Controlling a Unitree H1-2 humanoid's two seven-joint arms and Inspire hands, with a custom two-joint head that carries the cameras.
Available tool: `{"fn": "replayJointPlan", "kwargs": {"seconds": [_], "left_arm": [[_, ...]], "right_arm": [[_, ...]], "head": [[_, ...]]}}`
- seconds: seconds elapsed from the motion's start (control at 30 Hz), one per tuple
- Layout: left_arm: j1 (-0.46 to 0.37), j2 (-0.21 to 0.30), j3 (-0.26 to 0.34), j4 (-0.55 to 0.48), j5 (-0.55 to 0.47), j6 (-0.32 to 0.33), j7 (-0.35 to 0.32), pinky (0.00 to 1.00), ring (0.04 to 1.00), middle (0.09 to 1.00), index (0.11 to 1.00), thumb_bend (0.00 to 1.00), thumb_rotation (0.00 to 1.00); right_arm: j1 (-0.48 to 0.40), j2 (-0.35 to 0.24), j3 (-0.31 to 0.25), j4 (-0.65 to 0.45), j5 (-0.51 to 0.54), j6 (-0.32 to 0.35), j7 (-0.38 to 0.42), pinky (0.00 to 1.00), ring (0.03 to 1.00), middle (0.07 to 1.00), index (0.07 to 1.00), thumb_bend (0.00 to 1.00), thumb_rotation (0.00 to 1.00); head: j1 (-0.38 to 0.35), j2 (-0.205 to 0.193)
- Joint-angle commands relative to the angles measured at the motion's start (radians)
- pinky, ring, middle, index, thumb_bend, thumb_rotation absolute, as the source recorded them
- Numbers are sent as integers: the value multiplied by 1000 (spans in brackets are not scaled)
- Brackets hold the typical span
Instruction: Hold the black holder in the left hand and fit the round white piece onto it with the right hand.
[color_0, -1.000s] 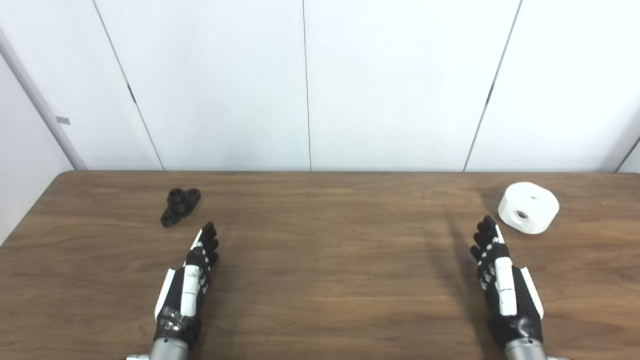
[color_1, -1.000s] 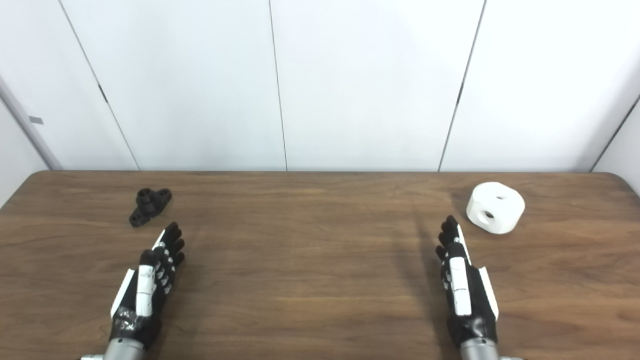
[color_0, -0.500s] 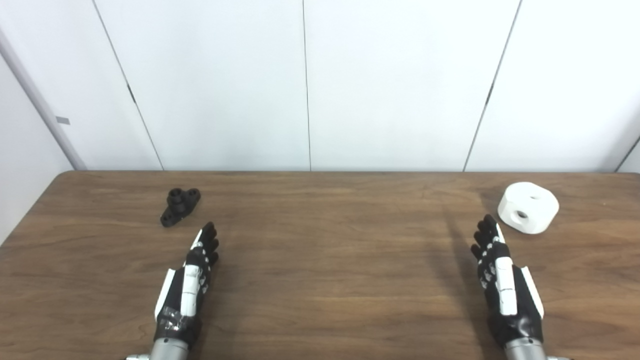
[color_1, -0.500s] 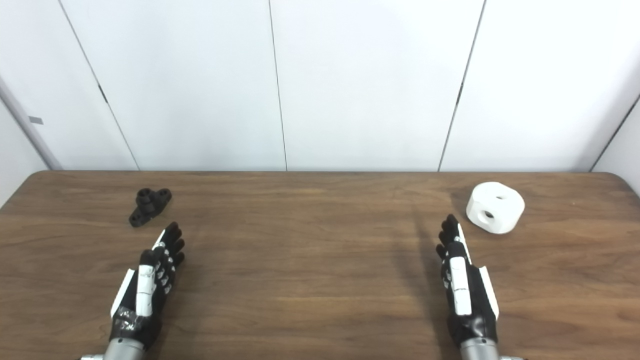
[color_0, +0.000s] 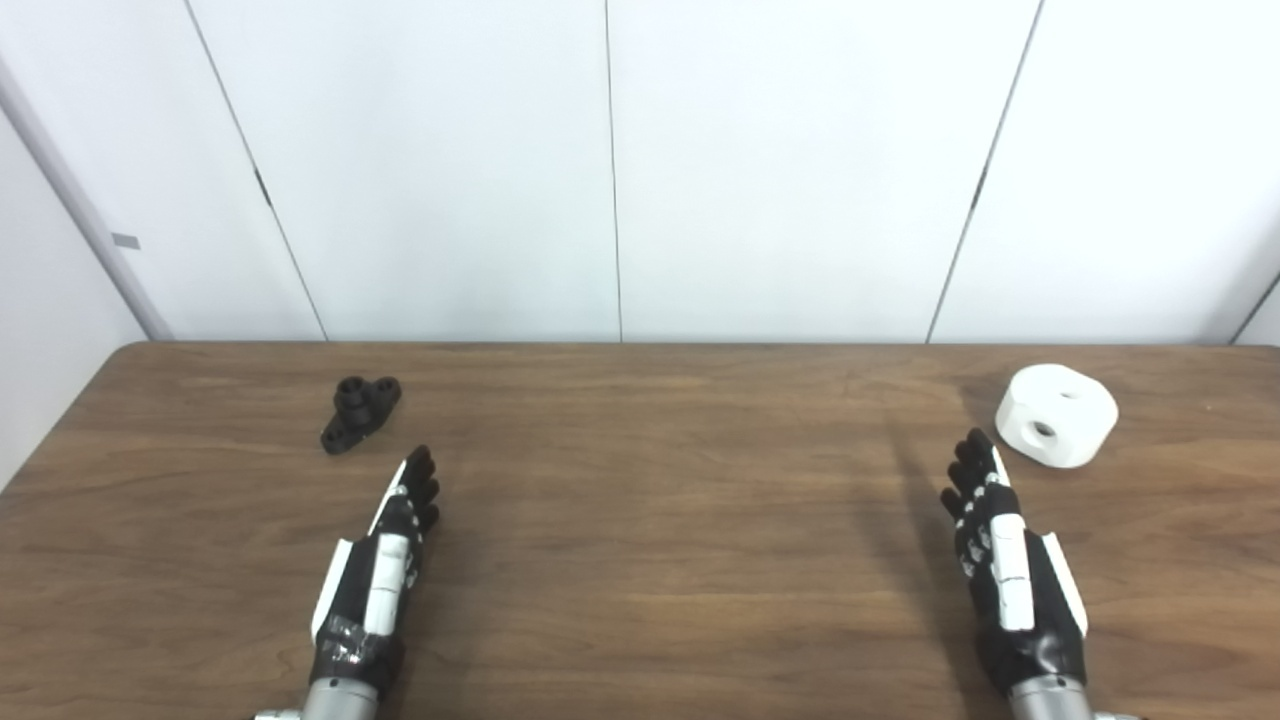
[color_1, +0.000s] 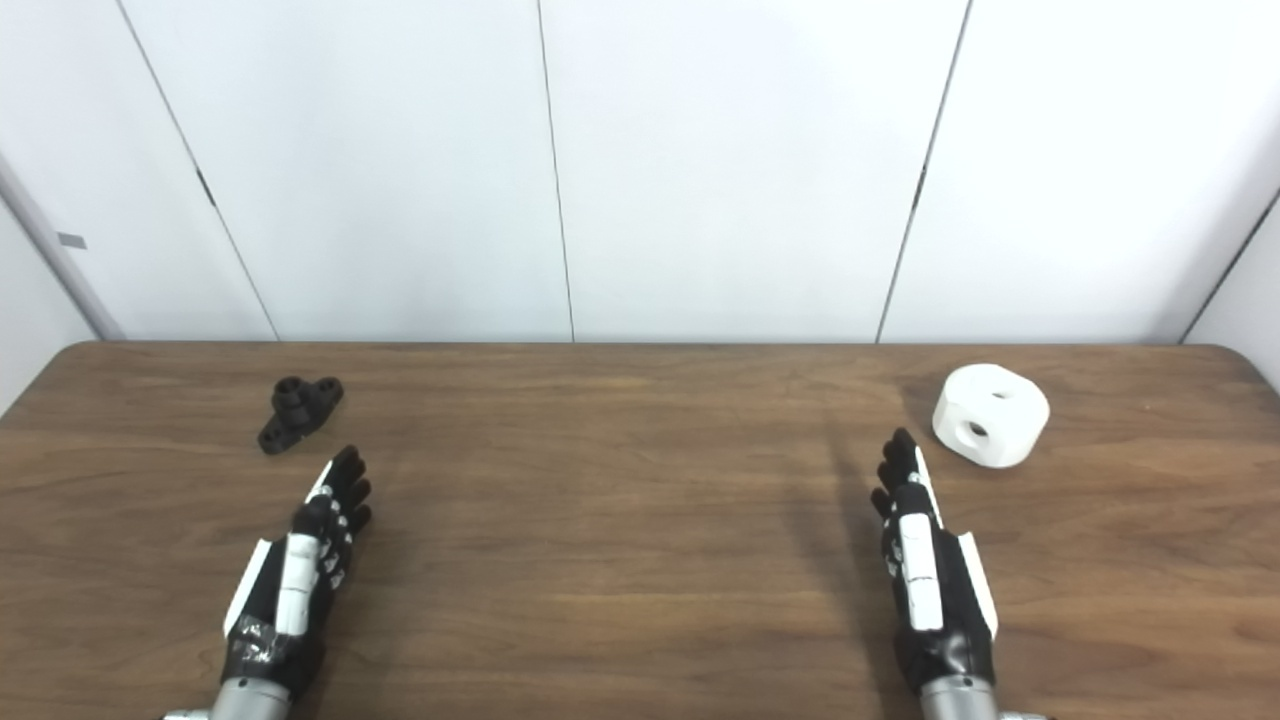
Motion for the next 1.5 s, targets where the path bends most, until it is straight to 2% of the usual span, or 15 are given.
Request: {"fn": "replayJointPlan", "kwargs": {"seconds": [0.0, 0.1, 0.2, 0.27, 0.37, 0.4, 0.5, 0.6, 0.67, 0.7, 0.83, 0.97, 1.07, 1.13, 1.47], "left_arm": [[-25, 34, 10, -14, 44, -48, 23, 963, 972, 987, 984, 685, 818], [-28, 43, 23, -25, 51, -28, 34, 942, 958, 980, 977, 686, 707], [-33, 53, 34, -26, 56, -22, 46, 933, 949, 969, 966, 669, 708], [-36, 67, 36, -31, 120, -24, 76, 898, 932, 954, 957, 660, 688], [-34, 77, 43, -44, 185, -19, 107, 853, 900, 926, 935, 661, 596], [-33, 83, 47, -46, 201, -26, 115, 839, 892, 917, 928, 664, 556], [-32, 114, 56, -40, 262, -61, 138, 825, 872, 886, 902, 679, 328], [-30, 150, 52, -41, 414, -73, 194, 779, 825, 821, 850, 745, 247], [-32, 178, 46, -32, 516, -97, 240, 746, 785, 778, 817, 781, 234], [-34, 196, 42, -22, 567, -117, 268, 691, 739, 744, 785, 803, 220], [-41, 264, 37, 19, 703, -183, 351, 570, 634, 665, 711, 838, 231], [-48, 313, 51, 66, 783, -190, 421, 549, 613, 645, 661, 874, 261], [-61, 331, 58, 107, 801, -188, 459, 551, 626, 665, 669, 883, 261], [-68, 336, 60, 125, 799, -179, 466, 586, 669, 705, 704, 868, 308], [-150, 358, 42, 223, 722, -122, 401, 710, 795, 829, 810, 825, 351]], "right_arm": [[-6, -1, 2, 8, -5, -36, 4, 984, 994, 996, 986, 513, 1000], [-7, -4, -1, 15, -2, -36, 5, 989, 997, 994, 983, 523, 1000], [-11, -8, -3, 24, -3, -46, 6, 986, 996, 993, 983, 540, 1000], [-13, -14, -2, 24, -2, -44, 11, 989, 997, 995, 985, 549, 1000], [-16, -19, -4, 19, 1, -28, 12, 997, 1000, 995, 988, 547, 1000], [-19, -20, -5, 22, 5, -26, 13, 999, 1000, 998, 989, 549, 1000], [-23, -29, -4, 34, 7, -34, 19, 1000, 1000, 1000, 993, 552, 1000], [-24, -34, -6, 33, 14, -28, 24, 1000, 1000, 1000, 994, 560, 1000], [-24, -37, -6, 28, 14, -20, 23, 1000, 1000, 1000, 999, 557, 1000], [-24, -36, -6, 24, 12, -16, 21, 1000, 1000, 1000, 1000, 549, 1000], [-27, -34, -4, 22, 12, -8, 21, 1000, 1000, 1000, 1000, 540, 1000], [-30, -32, -3, 33, 9, -21, 20, 1000, 1000, 1000, 1000, 527, 1000], [-32, -33, -1, 41, 14, -33, 27, 1000, 1000, 1000, 1000, 530, 1000], [-34, -31, -5, 49, 22, -42, 28, 1000, 1000, 1000, 1000, 526, 1000], [-32, -40, -10, 46, 30, -27, 36, 1000, 1000, 1000, 1000, 522, 1000]], "head": [[6, 1], [21, 1], [42, 0], [54, 1], [67, 1], [72, 0], [90, -3], [111, -6], [121, -7], [121, -7], [122, -9], [125, -13], [130, -16], [140, -21], [185, -38]]}}
